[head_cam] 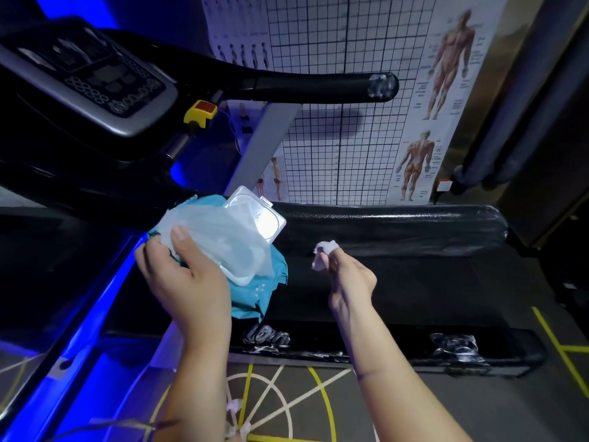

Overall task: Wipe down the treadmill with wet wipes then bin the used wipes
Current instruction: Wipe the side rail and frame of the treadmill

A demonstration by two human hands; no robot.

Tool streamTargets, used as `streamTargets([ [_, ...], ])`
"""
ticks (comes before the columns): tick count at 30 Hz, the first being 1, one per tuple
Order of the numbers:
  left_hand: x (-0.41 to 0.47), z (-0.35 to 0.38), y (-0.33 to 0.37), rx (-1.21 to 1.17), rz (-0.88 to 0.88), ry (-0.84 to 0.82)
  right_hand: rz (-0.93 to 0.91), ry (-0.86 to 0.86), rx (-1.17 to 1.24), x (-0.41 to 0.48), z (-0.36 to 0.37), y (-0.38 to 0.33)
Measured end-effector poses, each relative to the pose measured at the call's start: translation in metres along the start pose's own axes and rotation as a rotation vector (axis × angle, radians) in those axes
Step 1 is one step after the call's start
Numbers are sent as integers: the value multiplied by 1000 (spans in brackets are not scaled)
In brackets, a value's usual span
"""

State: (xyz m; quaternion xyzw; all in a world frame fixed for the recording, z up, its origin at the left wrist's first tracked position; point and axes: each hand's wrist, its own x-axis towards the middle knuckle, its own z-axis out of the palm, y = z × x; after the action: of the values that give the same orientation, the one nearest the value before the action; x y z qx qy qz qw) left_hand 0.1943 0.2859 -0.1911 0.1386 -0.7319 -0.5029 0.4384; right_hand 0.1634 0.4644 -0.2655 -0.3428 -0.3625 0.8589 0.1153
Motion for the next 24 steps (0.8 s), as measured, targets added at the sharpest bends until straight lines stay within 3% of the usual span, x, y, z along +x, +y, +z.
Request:
streamTargets([
  [9,-11,11,3,14,27,-48,-108,192,75,9,-36,-48],
  [20,-24,21,15,-7,18,-129,-285,284,73,30,-77,-100],
  [24,-33,14,31,-74,-145,-316,-323,361,95,35,-95,-126],
])
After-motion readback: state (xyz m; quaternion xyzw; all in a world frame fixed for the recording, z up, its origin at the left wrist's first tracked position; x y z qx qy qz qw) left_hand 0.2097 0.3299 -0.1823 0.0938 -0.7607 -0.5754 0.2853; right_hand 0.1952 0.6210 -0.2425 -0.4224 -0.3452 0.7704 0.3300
